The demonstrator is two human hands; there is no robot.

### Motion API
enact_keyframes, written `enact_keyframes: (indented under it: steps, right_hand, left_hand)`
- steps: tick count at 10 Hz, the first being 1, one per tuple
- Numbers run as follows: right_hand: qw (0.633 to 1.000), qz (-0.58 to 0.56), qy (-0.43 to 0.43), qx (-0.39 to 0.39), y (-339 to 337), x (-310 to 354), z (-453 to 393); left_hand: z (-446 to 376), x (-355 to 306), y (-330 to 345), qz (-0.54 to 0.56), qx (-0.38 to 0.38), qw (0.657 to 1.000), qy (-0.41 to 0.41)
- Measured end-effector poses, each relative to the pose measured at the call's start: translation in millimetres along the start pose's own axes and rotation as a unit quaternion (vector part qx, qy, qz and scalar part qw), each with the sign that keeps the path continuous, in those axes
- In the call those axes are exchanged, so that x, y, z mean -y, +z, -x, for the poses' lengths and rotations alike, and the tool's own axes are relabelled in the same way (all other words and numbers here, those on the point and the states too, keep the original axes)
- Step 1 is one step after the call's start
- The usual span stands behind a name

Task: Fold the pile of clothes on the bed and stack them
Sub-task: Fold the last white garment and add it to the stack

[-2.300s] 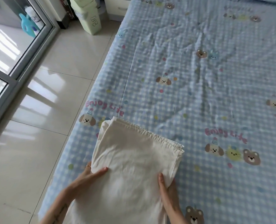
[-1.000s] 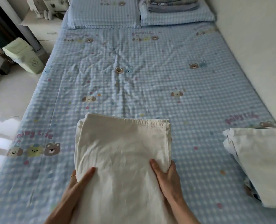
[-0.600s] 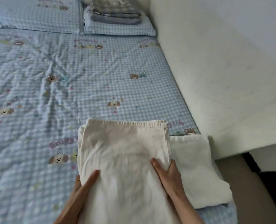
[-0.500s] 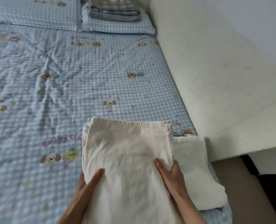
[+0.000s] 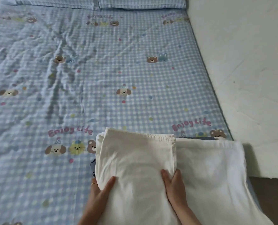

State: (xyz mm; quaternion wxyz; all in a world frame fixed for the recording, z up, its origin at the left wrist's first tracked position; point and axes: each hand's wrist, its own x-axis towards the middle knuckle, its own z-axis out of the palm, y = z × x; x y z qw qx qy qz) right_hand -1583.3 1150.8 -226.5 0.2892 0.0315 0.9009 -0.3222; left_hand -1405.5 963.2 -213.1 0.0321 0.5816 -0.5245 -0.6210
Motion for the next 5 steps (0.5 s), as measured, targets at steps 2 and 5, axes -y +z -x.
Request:
enact_keyframes:
  steps: [2,5]
  right_hand:
    - [0.995,0.072,-0.012,-0.068,28.9,-10.7,-9.6]
    - [0.988,0.089,-0.062,-0.113,-5.6,25.5,39.1]
  left_hand:
    - [-21.5,13.4,4.1,-0.004,0.007,1.0,0.007]
    - [9.3,-3.1,-12.3,-0.106,-0.032,0.994,-0.007]
